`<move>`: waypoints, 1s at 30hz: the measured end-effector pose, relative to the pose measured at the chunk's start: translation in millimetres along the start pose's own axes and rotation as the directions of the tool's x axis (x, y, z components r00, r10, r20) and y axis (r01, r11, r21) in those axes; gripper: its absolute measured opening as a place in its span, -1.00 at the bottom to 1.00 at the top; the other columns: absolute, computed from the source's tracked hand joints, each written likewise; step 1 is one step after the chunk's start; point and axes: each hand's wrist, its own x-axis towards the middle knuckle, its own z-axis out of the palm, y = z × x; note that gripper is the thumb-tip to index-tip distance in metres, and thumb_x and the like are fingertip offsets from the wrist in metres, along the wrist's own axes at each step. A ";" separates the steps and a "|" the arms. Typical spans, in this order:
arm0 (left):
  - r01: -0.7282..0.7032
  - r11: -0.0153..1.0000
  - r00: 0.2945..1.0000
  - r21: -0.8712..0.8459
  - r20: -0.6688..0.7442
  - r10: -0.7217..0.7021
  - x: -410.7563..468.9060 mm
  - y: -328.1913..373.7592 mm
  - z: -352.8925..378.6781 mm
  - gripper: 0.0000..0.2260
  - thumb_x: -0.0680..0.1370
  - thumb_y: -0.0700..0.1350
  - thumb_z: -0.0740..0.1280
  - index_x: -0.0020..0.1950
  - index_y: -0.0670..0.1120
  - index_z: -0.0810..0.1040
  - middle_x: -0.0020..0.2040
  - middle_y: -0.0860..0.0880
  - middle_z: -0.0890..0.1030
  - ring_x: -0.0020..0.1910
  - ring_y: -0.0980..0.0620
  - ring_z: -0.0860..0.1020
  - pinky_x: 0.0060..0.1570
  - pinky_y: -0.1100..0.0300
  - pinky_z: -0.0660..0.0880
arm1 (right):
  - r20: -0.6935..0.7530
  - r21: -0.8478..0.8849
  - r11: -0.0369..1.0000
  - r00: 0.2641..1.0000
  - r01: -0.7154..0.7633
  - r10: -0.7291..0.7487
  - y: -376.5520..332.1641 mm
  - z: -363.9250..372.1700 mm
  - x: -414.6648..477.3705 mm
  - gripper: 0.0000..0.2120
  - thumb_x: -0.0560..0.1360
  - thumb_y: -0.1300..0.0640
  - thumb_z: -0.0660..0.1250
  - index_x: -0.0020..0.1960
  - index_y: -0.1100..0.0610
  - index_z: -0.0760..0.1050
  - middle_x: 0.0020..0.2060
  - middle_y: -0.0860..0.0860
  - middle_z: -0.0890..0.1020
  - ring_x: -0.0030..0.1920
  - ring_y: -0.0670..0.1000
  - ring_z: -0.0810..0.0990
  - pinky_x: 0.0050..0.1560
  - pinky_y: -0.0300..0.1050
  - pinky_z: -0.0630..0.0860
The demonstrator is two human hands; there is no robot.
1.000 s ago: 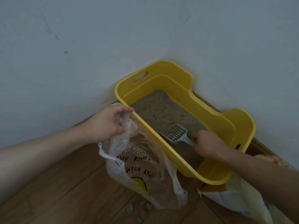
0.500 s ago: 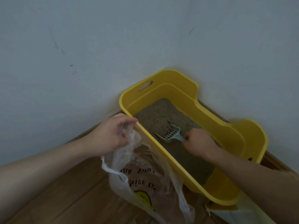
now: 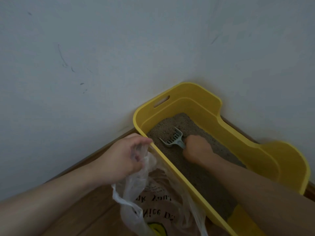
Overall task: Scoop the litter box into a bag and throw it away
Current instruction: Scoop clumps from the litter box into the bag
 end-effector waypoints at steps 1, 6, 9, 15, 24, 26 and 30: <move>0.004 1.000 1.000 0.008 0.001 -0.004 0.2 0.1 0.0 -0.42 0.42 -0.42 0.45 0.20 0.20 0.53 0.12 0.14 0.49 -0.19 0.09 0.60 -0.14 0.15 0.58 | 0.002 -0.001 1.000 1.000 -0.002 0.002 -0.3 0.8 1.0 -0.88 0.53 0.18 0.30 0.06 0.14 0.53 -0.25 0.04 0.50 -0.22 0.05 0.55 -0.27 -0.06 0.50; 0.001 0.999 1.000 0.047 0.005 -0.002 1.0 -0.1 -1.3 -0.40 0.41 -0.42 0.46 0.20 0.23 0.53 0.09 0.22 0.51 -0.10 -0.01 0.62 -0.06 -0.01 0.61 | -0.008 0.021 1.000 1.000 0.004 -0.004 6.9 6.2 -2.2 -0.87 0.53 0.18 0.29 0.07 0.16 0.53 -0.17 0.07 0.54 -0.20 0.05 0.56 -0.18 -0.03 0.59; 0.004 0.997 1.000 0.074 0.001 -0.004 1.1 2.6 -1.5 -0.41 0.41 -0.41 0.46 0.22 0.21 0.52 0.09 0.25 0.50 -0.08 0.00 0.62 -0.03 -0.01 0.61 | -0.044 0.019 0.999 0.999 0.029 -0.028 10.5 7.5 -8.5 -0.94 0.53 0.19 0.29 -0.01 0.14 0.51 -0.19 0.06 0.51 -0.24 0.05 0.51 -0.27 -0.08 0.47; 0.012 0.988 1.000 0.156 0.005 -0.013 0.7 10.3 -2.4 -0.42 0.42 -0.37 0.47 0.24 0.21 0.49 0.15 0.18 0.50 -0.03 0.06 0.61 0.01 0.05 0.60 | -0.082 0.043 0.999 0.996 0.033 -0.030 22.3 0.6 -25.1 -0.89 0.49 0.20 0.30 -0.01 0.12 0.57 -0.23 0.04 0.57 -0.25 0.01 0.56 -0.30 -0.11 0.50; 0.045 0.978 0.999 0.202 -0.014 -0.043 -4.9 16.6 -5.7 -0.43 0.42 -0.37 0.47 0.30 0.11 0.50 0.21 0.13 0.50 0.02 0.14 0.57 0.08 0.17 0.57 | -0.171 0.043 0.998 0.985 0.035 -0.027 46.1 -16.5 -56.5 -0.83 0.49 0.12 0.37 0.07 0.05 0.62 -0.20 -0.03 0.62 -0.24 -0.06 0.60 -0.18 -0.06 0.65; 0.055 0.975 0.998 0.215 -0.021 -0.051 -6.8 18.5 -6.1 -0.44 0.42 -0.37 0.48 0.32 0.07 0.51 0.21 0.12 0.52 0.05 0.13 0.57 0.11 0.13 0.57 | -0.178 0.054 0.998 0.984 0.029 -0.019 49.6 -20.7 -63.1 -0.82 0.49 0.12 0.37 0.08 0.04 0.61 -0.20 -0.04 0.62 -0.24 -0.08 0.60 -0.21 -0.11 0.64; 0.072 0.971 0.997 0.229 -0.029 -0.067 -9.5 19.7 -8.5 -0.43 0.41 -0.36 0.48 0.33 0.06 0.51 0.23 0.12 0.52 0.13 0.13 0.56 0.18 0.10 0.55 | -0.174 0.041 0.998 0.984 0.036 -0.028 53.4 -29.7 -76.6 -0.85 0.48 0.12 0.37 0.05 0.03 0.62 -0.23 -0.05 0.62 -0.28 -0.09 0.60 -0.30 -0.16 0.61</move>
